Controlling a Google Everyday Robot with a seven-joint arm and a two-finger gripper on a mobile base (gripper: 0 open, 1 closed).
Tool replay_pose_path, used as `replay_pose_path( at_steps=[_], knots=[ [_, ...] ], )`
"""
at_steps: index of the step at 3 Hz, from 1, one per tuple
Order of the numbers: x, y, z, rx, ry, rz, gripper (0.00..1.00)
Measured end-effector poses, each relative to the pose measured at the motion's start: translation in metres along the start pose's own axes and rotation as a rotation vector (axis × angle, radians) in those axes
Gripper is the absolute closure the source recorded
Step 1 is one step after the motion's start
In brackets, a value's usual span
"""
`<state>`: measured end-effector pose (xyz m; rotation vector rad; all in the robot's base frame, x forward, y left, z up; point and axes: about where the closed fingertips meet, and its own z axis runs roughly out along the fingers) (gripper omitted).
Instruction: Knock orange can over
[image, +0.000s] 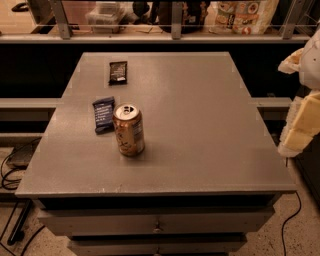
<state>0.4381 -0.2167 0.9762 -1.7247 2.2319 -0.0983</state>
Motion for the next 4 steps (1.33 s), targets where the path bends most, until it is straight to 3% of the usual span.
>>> replay_pose_path(
  at_steps=[1,2,4],
  knots=[
    [0.0,0.0,0.0,0.0,0.0,0.0,0.0],
    [-0.004,0.002,0.006,-0.007,-0.053,-0.028,0.0],
    [-0.039,0.018,0.016,-0.02,-0.262,-0.14,0.0]
  ],
)
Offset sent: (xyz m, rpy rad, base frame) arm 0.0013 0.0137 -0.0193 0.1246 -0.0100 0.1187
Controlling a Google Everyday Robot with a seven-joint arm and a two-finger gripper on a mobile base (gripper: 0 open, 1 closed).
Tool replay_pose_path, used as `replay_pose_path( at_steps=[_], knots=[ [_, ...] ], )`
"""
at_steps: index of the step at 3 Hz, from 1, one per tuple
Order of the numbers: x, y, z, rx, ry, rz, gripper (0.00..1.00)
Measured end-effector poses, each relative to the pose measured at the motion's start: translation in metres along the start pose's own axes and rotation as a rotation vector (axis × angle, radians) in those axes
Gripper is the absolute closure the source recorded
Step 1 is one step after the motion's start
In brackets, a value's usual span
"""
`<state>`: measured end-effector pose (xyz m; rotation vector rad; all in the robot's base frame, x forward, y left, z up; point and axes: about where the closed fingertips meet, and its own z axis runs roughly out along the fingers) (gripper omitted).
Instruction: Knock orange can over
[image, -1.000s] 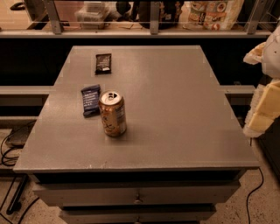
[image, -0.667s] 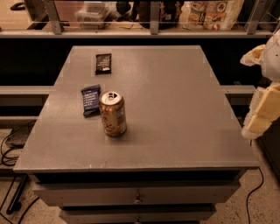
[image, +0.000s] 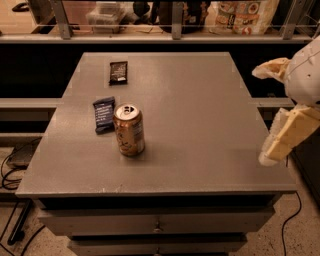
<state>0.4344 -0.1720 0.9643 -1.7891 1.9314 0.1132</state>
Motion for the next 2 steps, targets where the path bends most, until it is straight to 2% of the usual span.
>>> replay_pose_path(
  at_steps=[1,2],
  knots=[
    [-0.026,0.005,0.015,0.001,-0.097,-0.031,0.0],
    [-0.063,0.012,0.037,-0.028,-0.185,-0.065,0.0]
  ],
)
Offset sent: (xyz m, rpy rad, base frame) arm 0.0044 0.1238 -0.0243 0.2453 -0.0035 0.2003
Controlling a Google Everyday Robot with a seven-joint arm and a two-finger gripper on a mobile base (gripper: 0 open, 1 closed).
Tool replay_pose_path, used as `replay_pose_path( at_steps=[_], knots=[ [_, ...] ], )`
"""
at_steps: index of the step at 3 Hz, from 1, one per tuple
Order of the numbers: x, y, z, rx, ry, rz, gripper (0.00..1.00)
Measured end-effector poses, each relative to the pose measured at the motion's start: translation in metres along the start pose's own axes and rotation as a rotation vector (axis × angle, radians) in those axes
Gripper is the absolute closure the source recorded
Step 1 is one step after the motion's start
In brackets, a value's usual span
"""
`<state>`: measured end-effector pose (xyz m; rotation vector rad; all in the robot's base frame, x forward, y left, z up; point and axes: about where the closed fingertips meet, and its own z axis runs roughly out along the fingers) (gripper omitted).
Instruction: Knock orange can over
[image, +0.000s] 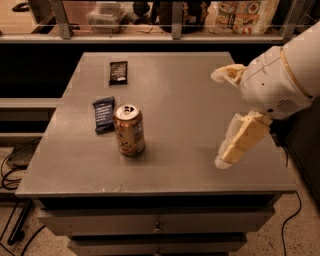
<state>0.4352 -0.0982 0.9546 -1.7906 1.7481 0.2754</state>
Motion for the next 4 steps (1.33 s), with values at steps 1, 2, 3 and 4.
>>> replay_pose_path(
  at_steps=[1,2,3,4],
  knots=[
    [0.0,0.0,0.0,0.0,0.0,0.0,0.0],
    [-0.004,-0.007,0.013,0.013,-0.063,0.027,0.0],
    [-0.017,-0.02,0.037,0.023,-0.159,0.031,0.0],
    [-0.033,-0.031,0.07,0.007,-0.258,0.026,0.0]
  ],
)
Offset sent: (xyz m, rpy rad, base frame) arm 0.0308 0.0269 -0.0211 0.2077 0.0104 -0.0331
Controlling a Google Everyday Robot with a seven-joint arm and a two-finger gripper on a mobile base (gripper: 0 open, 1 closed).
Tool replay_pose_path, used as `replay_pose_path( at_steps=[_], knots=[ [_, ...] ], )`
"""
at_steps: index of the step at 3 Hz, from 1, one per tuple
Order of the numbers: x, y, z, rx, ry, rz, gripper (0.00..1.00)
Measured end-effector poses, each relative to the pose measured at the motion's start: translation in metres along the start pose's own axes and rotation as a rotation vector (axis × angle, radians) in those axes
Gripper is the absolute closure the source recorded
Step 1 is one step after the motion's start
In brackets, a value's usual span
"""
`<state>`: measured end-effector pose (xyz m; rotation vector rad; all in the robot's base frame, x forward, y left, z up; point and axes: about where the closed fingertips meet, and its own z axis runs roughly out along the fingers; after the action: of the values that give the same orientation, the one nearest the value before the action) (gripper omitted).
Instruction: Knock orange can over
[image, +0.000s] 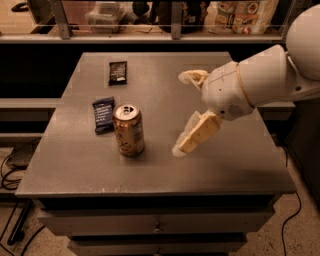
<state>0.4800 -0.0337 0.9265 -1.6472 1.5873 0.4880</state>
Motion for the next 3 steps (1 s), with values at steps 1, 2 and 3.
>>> replay_pose_path(
  at_steps=[1,2,3],
  knots=[
    [-0.01,-0.005,0.044,-0.051,-0.078,0.0,0.0],
    [-0.028,0.001,0.093,-0.141,-0.143,-0.01,0.02],
    [-0.036,0.005,0.115,-0.191,-0.177,-0.006,0.25]
  ],
)
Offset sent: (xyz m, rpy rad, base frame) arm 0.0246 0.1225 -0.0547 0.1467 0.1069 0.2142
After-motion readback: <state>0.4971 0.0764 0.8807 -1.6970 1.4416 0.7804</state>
